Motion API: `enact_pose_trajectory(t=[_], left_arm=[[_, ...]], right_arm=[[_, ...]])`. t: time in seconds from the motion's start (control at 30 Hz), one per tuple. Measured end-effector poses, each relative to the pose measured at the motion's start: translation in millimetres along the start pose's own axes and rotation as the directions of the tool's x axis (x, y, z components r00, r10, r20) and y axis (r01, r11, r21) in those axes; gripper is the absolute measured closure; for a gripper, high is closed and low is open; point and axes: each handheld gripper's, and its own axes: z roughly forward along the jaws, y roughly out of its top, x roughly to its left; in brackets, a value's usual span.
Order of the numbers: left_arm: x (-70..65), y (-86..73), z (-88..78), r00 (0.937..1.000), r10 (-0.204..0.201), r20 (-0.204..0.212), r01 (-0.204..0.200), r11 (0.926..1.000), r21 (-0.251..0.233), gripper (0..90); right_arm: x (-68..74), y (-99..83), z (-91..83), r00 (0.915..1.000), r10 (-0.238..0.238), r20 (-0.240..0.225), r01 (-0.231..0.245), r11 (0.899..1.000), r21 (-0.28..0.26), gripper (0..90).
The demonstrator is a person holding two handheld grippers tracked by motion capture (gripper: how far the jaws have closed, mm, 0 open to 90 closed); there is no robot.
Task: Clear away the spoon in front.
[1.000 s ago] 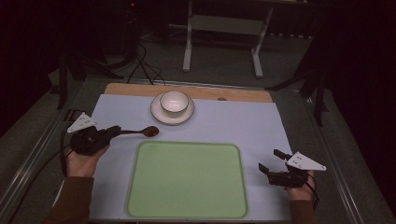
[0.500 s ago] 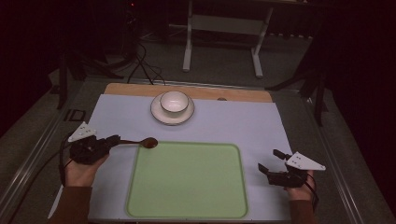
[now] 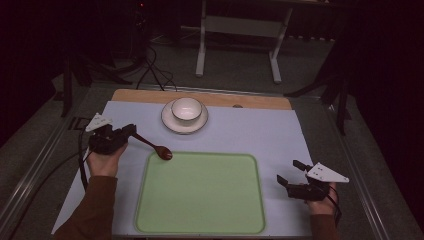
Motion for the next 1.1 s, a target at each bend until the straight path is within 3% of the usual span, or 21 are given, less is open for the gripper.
enact_pose_trajectory(t=[0.27,0.33,0.43,0.7,0.87,1.1], left_arm=[[11.8,4.8,27.6,0.9962,-0.087,0.002,0.087,0.9962,0.0,81.8],[15.3,5.4,31.6,0.9919,-0.121,0.037,0.121,0.9926,-0.002,82.2],[15.9,6.1,32.2,0.9881,-0.138,0.068,0.139,0.9903,-0.001,82.8],[9.7,9.9,17.3,0.985,-0.121,0.124,0.121,0.9926,0.002,83.7],[4.4,11.2,2.7,0.9869,-0.08,0.14,0.08,0.9968,0.007,83.9],[-2.1,6.4,-15.1,0.9821,-0.07,0.175,0.067,0.9974,0.026,83.9]], right_arm=[[-0.4,-0.2,0.1,1.0,-0.001,0.0,0.001,1.0,0.003,14.6],[-0.2,-0.2,0.2,1.0,-0.004,0.004,0.004,1.0,0.006,14.5],[1.1,-0.3,1.1,0.9998,-0.016,0.007,0.016,1.0,0.02,14.6],[1.1,-0.3,1.0,0.9998,-0.017,0.007,0.017,1.0,0.019,14.6],[1.1,-0.3,1.2,0.9998,-0.017,0.008,0.017,1.0,0.021,14.6],[1.3,-0.3,1.4,0.9998,-0.018,0.007,0.018,1.0,0.022,14.6]])
